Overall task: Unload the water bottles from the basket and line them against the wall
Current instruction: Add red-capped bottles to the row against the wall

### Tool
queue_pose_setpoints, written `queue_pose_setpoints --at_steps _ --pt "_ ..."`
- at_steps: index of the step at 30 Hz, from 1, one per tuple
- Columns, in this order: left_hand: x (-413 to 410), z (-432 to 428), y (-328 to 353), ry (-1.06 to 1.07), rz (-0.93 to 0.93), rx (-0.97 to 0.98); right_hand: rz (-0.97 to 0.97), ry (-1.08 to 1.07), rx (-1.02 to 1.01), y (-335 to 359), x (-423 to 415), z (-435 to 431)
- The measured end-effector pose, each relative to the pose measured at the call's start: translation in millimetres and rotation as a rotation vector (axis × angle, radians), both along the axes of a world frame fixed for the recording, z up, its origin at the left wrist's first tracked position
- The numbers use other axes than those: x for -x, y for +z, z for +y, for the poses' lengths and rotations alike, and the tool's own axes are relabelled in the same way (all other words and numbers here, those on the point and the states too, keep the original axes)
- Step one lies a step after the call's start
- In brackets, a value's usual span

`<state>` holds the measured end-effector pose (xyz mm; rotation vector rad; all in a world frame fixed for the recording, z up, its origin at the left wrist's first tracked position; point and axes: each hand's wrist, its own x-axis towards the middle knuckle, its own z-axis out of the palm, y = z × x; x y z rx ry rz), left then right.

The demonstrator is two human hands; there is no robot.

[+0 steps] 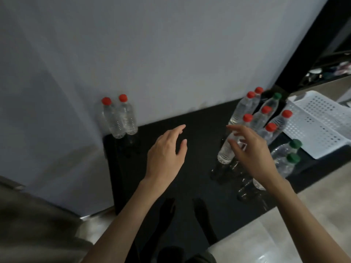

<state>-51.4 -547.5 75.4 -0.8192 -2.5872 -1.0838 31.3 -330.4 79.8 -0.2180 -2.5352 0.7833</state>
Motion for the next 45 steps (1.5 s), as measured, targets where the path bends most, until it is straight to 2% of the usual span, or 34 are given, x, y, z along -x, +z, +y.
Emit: queue_pose_setpoints --at_steps 5,9,17,20,23,30,34,37,41,45 --pt "-13.0 53.2 -1.0 -0.088 -0.049 0.018 -0.030 -0.051 -0.001 -2.7 -17.8 56.7" --pt "-13.8 101.8 -13.7 -0.075 -0.140 0.044 -0.045 -0.015 -0.025 -5.4 -9.7 102.6" --pt "0.8 208.5 -62.9 0.023 -0.421 0.005 -0.201 0.191 -0.169 -22.9 55.9 199.4" --pt "7.3 237.5 -79.3 0.069 -0.544 0.015 -0.253 0.247 -0.188 -31.1 80.4 218.9" --pt "13.2 258.0 -92.9 0.096 -0.591 0.026 -0.363 0.298 -0.188 -36.7 100.2 231.8" --pt "18.5 276.9 -116.5 0.184 -0.564 -0.014 -0.493 0.367 -0.320 -52.5 121.5 246.5" --pt "15.4 274.9 -126.0 0.211 -0.620 -0.027 -0.551 0.447 -0.371 -60.6 127.2 245.4" --pt "15.5 271.8 -128.4 0.229 -0.654 -0.024 -0.532 0.457 -0.344 -63.6 131.5 241.4" --pt "14.9 265.4 -124.6 0.288 -0.641 -0.069 -0.496 0.407 -0.464 -56.9 136.4 232.4" --pt "17.3 242.2 -121.3 0.326 -0.635 -0.070 -0.534 0.482 -0.330 -54.7 137.1 216.8"
